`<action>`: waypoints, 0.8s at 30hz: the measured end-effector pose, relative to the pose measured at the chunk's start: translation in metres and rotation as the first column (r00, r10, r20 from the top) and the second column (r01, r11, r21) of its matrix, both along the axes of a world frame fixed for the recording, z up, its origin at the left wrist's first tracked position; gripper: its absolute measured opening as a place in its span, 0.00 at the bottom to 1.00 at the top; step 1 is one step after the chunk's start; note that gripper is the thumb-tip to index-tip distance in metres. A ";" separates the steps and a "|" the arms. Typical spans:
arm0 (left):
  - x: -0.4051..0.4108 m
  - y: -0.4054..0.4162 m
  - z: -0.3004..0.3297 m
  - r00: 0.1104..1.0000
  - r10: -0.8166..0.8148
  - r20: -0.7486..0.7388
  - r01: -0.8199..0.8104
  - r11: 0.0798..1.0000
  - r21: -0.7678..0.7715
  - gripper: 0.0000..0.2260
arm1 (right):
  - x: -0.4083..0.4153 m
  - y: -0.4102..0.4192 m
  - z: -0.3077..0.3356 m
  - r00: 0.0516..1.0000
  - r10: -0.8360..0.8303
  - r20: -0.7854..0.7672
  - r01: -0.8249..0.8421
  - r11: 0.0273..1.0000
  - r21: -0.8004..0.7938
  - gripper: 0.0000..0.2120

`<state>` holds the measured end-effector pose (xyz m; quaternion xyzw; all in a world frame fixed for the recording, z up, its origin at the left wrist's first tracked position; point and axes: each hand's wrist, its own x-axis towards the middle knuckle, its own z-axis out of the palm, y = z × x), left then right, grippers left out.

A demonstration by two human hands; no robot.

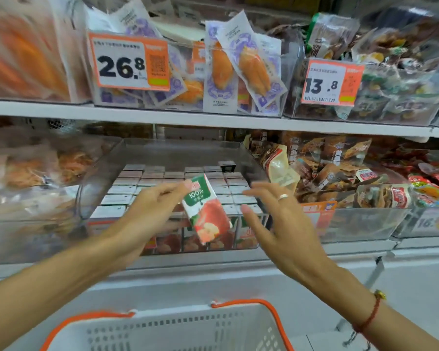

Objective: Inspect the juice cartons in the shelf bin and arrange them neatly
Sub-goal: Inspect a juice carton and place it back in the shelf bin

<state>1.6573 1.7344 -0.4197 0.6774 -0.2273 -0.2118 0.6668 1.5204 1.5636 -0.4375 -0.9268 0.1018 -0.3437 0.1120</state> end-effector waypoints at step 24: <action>-0.049 0.058 -0.070 0.975 -0.078 -0.207 0.088 0.995 0.038 0.09 | -0.005 0.069 -0.034 0.841 0.524 -0.134 0.038 0.190 0.981 0.19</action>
